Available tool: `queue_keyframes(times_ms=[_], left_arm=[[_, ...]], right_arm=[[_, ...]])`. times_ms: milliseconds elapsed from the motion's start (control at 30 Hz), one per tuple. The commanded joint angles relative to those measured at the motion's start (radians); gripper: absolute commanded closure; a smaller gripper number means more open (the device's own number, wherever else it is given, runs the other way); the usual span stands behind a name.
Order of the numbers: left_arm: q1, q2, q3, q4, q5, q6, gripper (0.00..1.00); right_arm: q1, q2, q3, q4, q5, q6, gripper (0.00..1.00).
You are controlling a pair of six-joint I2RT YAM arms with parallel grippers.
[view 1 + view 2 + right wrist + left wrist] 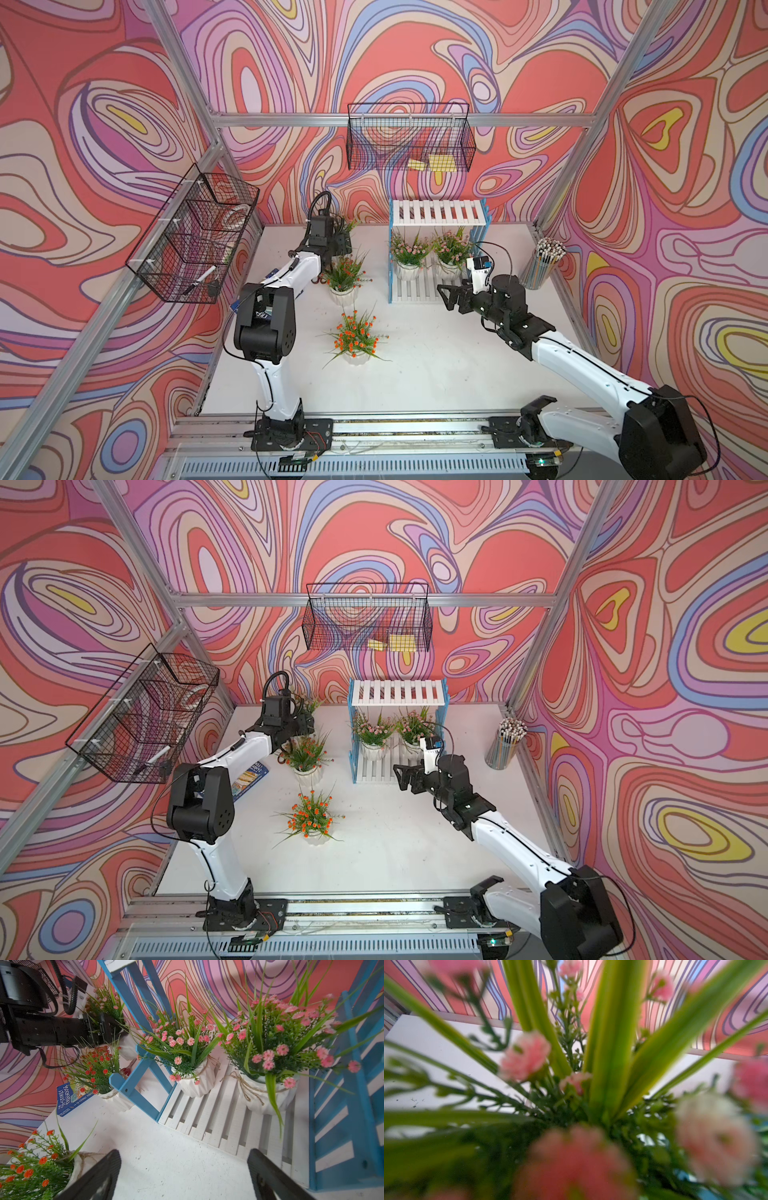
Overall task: Place the baby's breath potted plants on the rack by color
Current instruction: Pick up the baby's breath potted plant from the center of the board.
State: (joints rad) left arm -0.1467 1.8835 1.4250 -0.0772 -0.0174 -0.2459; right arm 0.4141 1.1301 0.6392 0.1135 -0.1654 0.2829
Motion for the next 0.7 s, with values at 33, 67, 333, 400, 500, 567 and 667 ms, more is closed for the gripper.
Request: queue_keyframes(times_ms=[33,67,333,400,500,567,667], left_arm=[[0.004,-0.093,0.043,-0.001,0.038,0.031,0.39],[0.005,-0.102,0.046,-0.011,0.045,0.031,0.39],[0.004,-0.197,0.058,-0.097,0.108,0.042,0.39],[0.004,-0.221,0.066,-0.122,0.114,0.046,0.39],[0.003,-0.257,0.072,-0.153,0.13,0.052,0.39],[0.003,-0.282,0.079,-0.174,0.139,0.054,0.4],[0.003,-0.308,0.098,-0.224,0.16,0.053,0.4]], right_arm=[[0.007,-0.016,-0.004,0.011,0.004,0.009,0.02],[0.007,-0.016,-0.003,0.011,0.003,0.009,0.02],[0.006,-0.028,-0.002,0.005,0.009,0.009,0.02],[0.007,-0.031,-0.003,0.004,0.012,0.009,0.02],[0.007,-0.041,-0.002,-0.001,0.024,0.01,0.02],[0.008,-0.046,0.002,-0.009,0.03,0.01,0.02],[0.007,-0.056,0.009,-0.024,0.036,0.013,0.02]])
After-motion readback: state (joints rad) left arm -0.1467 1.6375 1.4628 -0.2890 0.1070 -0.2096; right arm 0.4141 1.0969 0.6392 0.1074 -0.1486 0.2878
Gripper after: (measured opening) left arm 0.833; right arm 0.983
